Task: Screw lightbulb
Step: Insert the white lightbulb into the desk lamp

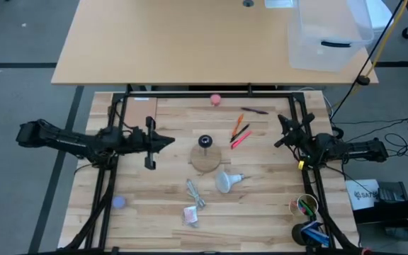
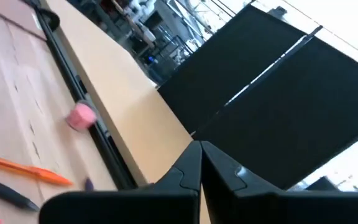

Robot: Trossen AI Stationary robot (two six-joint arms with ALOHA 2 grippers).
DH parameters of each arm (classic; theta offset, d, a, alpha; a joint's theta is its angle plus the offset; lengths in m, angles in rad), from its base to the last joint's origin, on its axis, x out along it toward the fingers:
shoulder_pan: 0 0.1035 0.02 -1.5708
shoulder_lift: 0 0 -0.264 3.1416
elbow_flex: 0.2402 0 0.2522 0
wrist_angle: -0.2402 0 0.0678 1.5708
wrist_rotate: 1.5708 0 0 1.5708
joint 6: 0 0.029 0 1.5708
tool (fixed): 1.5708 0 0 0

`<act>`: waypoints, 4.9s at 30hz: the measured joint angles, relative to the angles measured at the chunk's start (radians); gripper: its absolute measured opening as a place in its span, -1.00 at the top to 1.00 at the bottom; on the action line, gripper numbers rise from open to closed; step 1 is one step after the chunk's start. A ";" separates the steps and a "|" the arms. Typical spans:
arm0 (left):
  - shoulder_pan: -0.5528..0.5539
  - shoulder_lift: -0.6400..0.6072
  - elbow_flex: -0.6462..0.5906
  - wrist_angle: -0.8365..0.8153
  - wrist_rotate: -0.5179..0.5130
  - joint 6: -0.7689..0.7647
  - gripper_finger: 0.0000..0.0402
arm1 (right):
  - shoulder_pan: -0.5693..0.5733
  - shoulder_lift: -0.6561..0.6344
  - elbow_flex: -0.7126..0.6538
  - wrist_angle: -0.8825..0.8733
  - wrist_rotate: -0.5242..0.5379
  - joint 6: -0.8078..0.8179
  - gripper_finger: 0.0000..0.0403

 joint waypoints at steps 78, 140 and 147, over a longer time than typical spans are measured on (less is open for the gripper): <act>0.008 0.341 0.205 -0.314 -0.095 -0.081 0.80 | -0.028 0.911 0.627 0.025 -0.913 1.205 1.00; 0.113 1.021 0.204 0.190 -0.144 -0.243 -0.05 | 0.072 1.502 0.778 -0.501 -0.974 0.997 -0.38; 0.113 1.021 0.204 0.190 -0.144 -0.245 -0.05 | 0.071 1.550 0.812 -0.555 -1.071 0.981 -0.38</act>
